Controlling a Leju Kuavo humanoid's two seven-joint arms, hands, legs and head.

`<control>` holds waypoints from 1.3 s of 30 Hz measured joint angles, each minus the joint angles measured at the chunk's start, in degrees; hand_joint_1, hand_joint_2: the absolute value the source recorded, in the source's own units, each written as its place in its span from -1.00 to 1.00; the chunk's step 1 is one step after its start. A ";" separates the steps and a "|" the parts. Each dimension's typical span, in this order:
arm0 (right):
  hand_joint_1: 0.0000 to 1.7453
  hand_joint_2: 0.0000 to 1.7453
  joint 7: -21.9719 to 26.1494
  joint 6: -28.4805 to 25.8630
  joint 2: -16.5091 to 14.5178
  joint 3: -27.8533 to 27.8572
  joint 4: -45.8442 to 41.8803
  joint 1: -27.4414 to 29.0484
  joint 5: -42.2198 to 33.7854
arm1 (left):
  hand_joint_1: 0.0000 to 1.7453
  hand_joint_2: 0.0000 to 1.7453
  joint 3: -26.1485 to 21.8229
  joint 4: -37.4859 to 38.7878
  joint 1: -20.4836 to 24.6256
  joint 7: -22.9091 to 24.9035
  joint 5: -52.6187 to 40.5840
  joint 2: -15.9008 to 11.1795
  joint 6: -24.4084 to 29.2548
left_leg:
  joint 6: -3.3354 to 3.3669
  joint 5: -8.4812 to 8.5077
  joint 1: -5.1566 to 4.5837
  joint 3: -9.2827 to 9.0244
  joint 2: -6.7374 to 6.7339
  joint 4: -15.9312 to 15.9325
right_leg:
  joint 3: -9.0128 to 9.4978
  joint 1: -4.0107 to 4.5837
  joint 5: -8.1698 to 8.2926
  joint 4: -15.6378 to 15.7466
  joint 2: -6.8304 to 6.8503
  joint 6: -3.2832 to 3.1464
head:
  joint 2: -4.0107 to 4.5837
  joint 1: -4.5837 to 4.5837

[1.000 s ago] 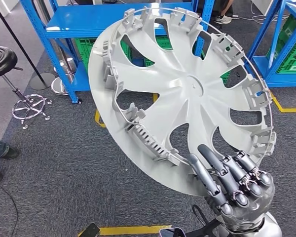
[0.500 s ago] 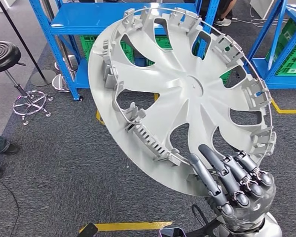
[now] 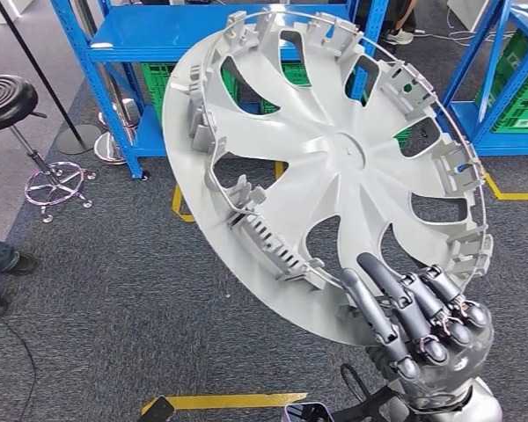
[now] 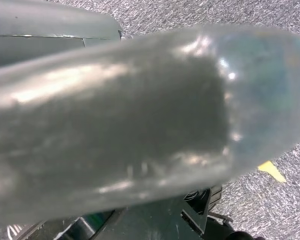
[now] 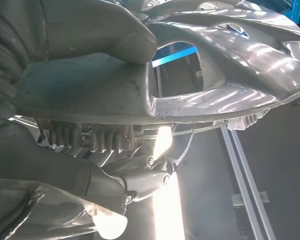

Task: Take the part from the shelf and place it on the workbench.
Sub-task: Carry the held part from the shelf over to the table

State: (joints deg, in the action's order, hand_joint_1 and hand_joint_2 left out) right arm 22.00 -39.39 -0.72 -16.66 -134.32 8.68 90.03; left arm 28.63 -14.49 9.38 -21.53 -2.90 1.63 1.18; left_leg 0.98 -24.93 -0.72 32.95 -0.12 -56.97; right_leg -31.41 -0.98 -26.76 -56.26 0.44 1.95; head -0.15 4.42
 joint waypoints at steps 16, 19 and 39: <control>1.00 1.00 -0.55 -0.04 0.44 -0.84 0.34 -0.43 -0.01 | -1.00 -1.00 -0.13 -0.11 -0.05 -0.03 -0.02 -0.11 -0.46 | -1.63 0.28 1.19 1.47 -4.21 -1.43 | -0.84 -0.79 -2.21 -2.74 2.00 1.03 | 0.00 -0.11; 1.00 1.00 -0.44 -0.04 0.49 -0.86 0.36 -0.44 0.00 | -1.00 -1.00 -0.16 -0.19 -0.02 -0.05 -0.04 -0.01 -0.46 | -2.45 -0.58 1.56 1.74 -4.03 -2.44 | -1.35 -0.78 -1.69 -3.16 0.43 -0.40 | 0.00 -0.39; 1.00 1.00 1.06 -0.04 0.58 -0.85 0.33 -0.65 -0.02 | -1.00 -1.00 -0.68 -0.24 -0.11 -0.17 -0.20 -0.36 -0.68 | 1.83 -2.25 0.23 -0.45 4.97 -2.19 | -3.22 -0.05 0.21 -3.00 -7.11 -1.06 | 0.00 -0.64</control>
State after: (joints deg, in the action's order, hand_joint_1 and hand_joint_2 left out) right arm 23.06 -39.43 -0.13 -17.51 -133.98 8.02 90.01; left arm 27.95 -14.73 9.27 -21.70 -3.10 1.27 0.50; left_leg 2.81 -27.18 -0.49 32.51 4.85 -59.16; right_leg -34.63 -1.03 -26.55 -59.26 -6.67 0.89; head -0.15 3.78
